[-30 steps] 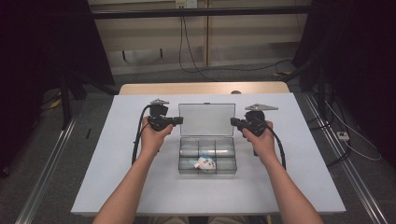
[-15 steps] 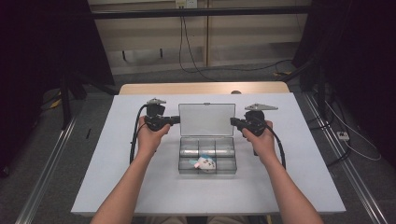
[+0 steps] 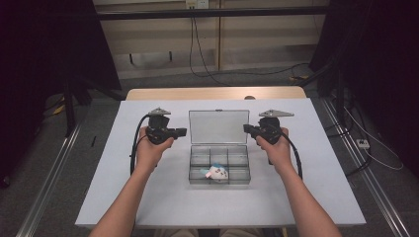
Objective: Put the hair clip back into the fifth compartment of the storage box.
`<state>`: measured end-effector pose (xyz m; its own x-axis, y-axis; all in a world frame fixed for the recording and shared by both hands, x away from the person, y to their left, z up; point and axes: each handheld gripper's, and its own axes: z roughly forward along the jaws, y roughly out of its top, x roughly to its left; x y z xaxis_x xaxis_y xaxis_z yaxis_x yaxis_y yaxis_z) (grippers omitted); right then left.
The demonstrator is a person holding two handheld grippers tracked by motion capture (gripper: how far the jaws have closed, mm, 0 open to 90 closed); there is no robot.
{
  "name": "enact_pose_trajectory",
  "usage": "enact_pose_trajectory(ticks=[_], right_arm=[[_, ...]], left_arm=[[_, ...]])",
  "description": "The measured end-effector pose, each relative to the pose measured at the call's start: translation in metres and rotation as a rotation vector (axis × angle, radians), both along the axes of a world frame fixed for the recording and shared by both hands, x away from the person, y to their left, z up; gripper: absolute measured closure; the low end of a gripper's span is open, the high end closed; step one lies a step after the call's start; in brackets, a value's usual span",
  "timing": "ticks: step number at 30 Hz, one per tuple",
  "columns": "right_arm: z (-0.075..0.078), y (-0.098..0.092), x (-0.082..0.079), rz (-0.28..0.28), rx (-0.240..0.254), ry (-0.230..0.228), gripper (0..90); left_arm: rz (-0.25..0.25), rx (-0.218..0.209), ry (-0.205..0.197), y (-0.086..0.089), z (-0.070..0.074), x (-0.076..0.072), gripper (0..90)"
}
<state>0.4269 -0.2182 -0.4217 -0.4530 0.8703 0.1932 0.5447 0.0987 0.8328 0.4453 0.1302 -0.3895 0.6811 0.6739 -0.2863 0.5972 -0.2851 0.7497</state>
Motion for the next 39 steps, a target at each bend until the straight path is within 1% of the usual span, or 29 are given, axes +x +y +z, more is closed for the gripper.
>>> enact_pose_trajectory(ticks=[4, 5, 7, 10, 11, 12, 13, 15, 16, 20, 22, 26, 29, 30, 32, 33, 34, 36, 39], right_arm=[[0.001, 0.001, -0.001, 0.0, -0.005, -0.006, 89.5], [0.001, 0.001, -0.001, 0.001, -0.008, -0.007, 89.5], [0.002, 0.001, -0.002, 0.005, -0.014, -0.01, 89.5], [0.003, 0.001, -0.005, 0.005, -0.015, -0.009, 89.2], [0.003, 0.001, -0.005, 0.007, -0.013, -0.009, 88.9], [0.003, 0.001, -0.006, 0.007, -0.011, -0.009, 88.8], [0.003, 0.001, -0.006, 0.009, -0.008, -0.009, 88.6], [0.003, 0.0, -0.007, 0.012, -0.008, -0.011, 88.5], [0.004, 0.0, -0.008, 0.012, -0.007, -0.012, 88.5], [0.005, -0.001, -0.01, 0.012, -0.002, -0.014, 88.5], [0.005, -0.003, -0.012, 0.016, -0.001, -0.016, 88.5], [0.005, -0.004, -0.016, 0.022, 0.001, -0.02, 88.5], [0.005, -0.005, -0.019, 0.025, -0.007, -0.009, 87.5], [0.005, -0.005, -0.02, 0.028, -0.007, -0.009, 87.4], [0.008, -0.007, -0.022, 0.029, -0.005, -0.016, 87.3], [0.009, -0.008, -0.023, 0.031, -0.002, -0.02, 87.3], [0.01, -0.008, -0.025, 0.032, -0.004, -0.023, 87.2], [0.011, -0.009, -0.027, 0.029, -0.005, -0.023, 87.2], [0.01, -0.01, -0.032, 0.03, -0.009, -0.021, 87.0]], left_arm=[[-0.05, -0.013, 0.001, -0.01, 0.0, -0.005, 90.0], [-0.055, -0.017, 0.001, -0.013, 0.0, -0.005, 90.0], [-0.069, -0.037, 0.005, -0.017, -0.001, -0.005, 90.0], [-0.074, -0.037, 0.003, -0.022, -0.003, -0.006, 90.0], [-0.075, -0.029, -0.001, -0.023, -0.003, -0.006, 90.0], [-0.085, -0.03, 0.002, -0.024, -0.004, -0.006, 90.0], [-0.086, -0.027, -0.005, -0.024, -0.004, -0.007, 90.0], [-0.087, -0.03, -0.01, -0.025, -0.004, -0.009, 90.0], [-0.087, -0.039, -0.017, -0.024, -0.003, -0.01, 90.0], [-0.1, -0.053, -0.025, -0.024, -0.001, -0.013, 90.0], [-0.105, -0.052, -0.028, -0.024, 0.001, -0.014, 90.0], [-0.108, -0.06, -0.033, -0.023, 0.0, -0.018, 90.0], [-0.113, -0.06, -0.035, -0.022, -0.001, -0.02, 90.0], [-0.11, -0.066, -0.04, -0.022, -0.001, -0.021, 90.0], [-0.117, -0.066, -0.043, -0.021, -0.001, -0.022, 90.0], [-0.115, -0.075, -0.048, -0.021, -0.001, -0.023, 90.0], [-0.121, -0.076, -0.043, -0.02, -0.001, -0.024, 90.0], [-0.123, -0.076, -0.05, -0.019, -0.001, -0.026, 90.0], [-0.126, -0.084, -0.047, -0.017, -0.002, -0.028, 90.0]])
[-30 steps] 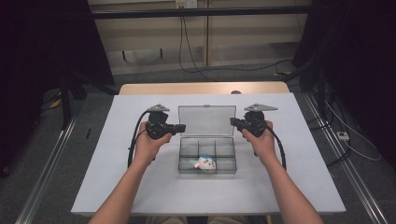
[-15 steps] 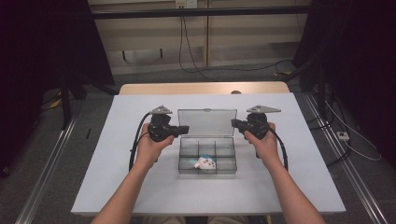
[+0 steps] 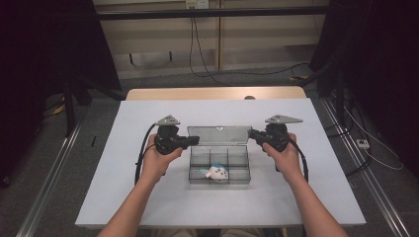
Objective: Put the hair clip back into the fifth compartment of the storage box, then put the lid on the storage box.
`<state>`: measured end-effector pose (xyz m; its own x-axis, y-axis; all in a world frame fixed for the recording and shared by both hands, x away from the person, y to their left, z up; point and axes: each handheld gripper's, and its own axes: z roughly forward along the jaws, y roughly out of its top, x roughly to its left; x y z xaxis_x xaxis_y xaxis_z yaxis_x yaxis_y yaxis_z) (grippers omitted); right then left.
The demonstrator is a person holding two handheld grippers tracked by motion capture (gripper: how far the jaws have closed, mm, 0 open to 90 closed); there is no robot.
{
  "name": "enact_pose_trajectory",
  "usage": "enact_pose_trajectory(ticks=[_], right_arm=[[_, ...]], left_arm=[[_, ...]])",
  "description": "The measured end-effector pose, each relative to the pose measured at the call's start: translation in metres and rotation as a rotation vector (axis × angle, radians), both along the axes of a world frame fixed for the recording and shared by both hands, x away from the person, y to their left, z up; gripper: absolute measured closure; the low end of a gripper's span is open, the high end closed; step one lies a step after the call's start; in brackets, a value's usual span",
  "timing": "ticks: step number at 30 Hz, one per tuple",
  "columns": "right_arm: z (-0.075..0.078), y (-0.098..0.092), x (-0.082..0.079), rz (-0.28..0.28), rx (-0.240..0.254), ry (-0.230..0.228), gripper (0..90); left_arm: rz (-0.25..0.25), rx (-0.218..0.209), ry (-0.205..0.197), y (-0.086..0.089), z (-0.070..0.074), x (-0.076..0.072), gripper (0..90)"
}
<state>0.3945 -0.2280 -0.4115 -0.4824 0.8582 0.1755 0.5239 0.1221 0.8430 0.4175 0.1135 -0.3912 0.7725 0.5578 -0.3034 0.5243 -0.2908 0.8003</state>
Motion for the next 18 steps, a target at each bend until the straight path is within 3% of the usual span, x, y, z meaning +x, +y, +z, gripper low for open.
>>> enact_pose_trajectory(ticks=[10, 15, 18], right_arm=[[-0.005, -0.014, -0.017, -0.02, 0.016, 0.014, 84.9], [-0.004, -0.012, -0.033, 0.019, -0.03, 0.016, 86.3], [-0.004, -0.011, -0.043, 0.037, -0.028, 0.023, 87.4]], left_arm=[[-0.011, 0.004, -0.002, 0.003, -0.007, -0.008, 90.0], [-0.015, 0.008, -0.013, 0.005, -0.008, -0.013, 90.0], [-0.021, 0.006, -0.015, 0.006, -0.009, -0.016, 90.0]])
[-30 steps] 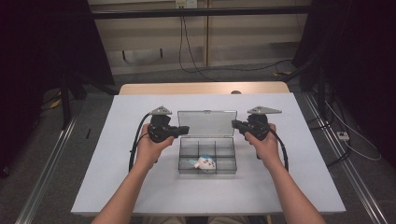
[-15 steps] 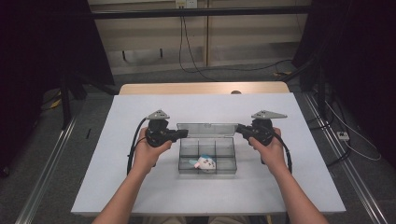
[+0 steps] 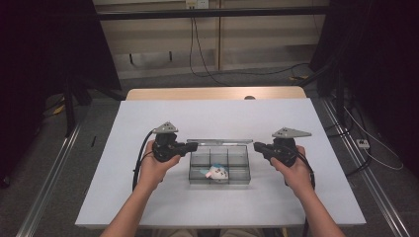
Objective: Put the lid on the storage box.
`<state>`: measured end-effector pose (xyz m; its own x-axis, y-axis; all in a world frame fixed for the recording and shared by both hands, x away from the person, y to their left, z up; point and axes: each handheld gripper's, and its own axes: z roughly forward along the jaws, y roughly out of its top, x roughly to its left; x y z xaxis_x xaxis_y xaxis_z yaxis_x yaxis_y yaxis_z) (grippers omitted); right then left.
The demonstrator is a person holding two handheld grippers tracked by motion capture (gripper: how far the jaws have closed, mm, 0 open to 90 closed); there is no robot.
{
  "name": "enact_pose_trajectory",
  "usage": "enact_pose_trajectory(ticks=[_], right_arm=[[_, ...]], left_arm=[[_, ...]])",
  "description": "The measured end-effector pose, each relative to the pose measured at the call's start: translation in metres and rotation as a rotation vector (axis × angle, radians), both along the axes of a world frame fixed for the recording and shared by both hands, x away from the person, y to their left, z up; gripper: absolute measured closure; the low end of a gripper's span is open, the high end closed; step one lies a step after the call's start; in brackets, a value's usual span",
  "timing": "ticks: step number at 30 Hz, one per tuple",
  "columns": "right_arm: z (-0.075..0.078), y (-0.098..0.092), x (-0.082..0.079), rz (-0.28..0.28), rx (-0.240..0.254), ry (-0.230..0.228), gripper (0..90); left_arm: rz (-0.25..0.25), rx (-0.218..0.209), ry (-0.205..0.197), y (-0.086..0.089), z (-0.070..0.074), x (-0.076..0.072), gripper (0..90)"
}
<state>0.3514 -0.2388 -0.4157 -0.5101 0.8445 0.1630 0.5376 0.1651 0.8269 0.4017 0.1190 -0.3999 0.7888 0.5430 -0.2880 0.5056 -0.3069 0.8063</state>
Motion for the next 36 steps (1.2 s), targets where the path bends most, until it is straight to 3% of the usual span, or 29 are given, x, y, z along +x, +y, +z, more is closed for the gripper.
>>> enact_pose_trajectory(ticks=[6, 14, 36], right_arm=[[-0.004, 0.006, -0.013, 0.068, 0.025, 0.024, 88.9], [-0.006, 0.007, -0.02, 0.099, 0.073, 0.019, 89.4], [-0.005, 0.012, -0.029, 0.147, 0.071, 0.004, 89.5]], left_arm=[[-0.014, 0.007, -0.004, -0.001, -0.004, -0.007, 90.0], [-0.03, 0.016, -0.004, 0.001, -0.007, -0.014, 90.0], [-0.047, 0.012, 0.019, 0.009, -0.019, -0.024, 90.0]])
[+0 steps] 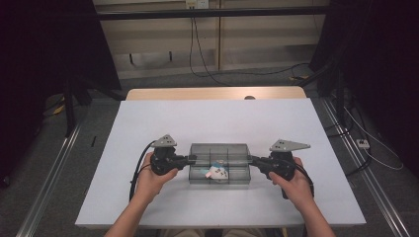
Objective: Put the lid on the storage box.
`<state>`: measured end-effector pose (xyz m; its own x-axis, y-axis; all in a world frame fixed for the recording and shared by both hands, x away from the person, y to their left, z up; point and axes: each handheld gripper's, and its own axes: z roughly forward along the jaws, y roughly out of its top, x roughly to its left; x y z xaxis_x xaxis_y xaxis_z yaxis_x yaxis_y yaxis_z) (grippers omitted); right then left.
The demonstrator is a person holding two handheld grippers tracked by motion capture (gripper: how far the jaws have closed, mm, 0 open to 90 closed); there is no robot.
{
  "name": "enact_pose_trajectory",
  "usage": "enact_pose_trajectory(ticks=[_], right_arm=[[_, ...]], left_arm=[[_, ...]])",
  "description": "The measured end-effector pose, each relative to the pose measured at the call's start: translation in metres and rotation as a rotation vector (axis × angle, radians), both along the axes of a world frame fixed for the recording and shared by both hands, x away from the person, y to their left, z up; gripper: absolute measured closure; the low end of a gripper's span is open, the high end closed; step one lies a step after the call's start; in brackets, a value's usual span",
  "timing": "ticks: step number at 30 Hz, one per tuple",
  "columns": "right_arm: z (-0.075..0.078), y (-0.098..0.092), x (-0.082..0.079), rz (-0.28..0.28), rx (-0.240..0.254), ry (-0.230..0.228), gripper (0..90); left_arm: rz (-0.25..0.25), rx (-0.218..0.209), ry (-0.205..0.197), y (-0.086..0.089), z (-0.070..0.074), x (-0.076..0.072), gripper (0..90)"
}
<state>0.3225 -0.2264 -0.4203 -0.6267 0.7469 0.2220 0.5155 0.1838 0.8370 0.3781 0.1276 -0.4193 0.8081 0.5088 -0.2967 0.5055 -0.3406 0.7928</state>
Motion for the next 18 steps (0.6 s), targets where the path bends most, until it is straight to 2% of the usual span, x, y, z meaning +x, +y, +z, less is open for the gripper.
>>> enact_pose_trajectory(ticks=[18], right_arm=[[0.005, -0.004, -0.022, -0.002, -0.009, -0.02, 89.2]], left_arm=[[-0.042, 0.011, -0.013, -0.004, -0.001, -0.015, 90.0]])
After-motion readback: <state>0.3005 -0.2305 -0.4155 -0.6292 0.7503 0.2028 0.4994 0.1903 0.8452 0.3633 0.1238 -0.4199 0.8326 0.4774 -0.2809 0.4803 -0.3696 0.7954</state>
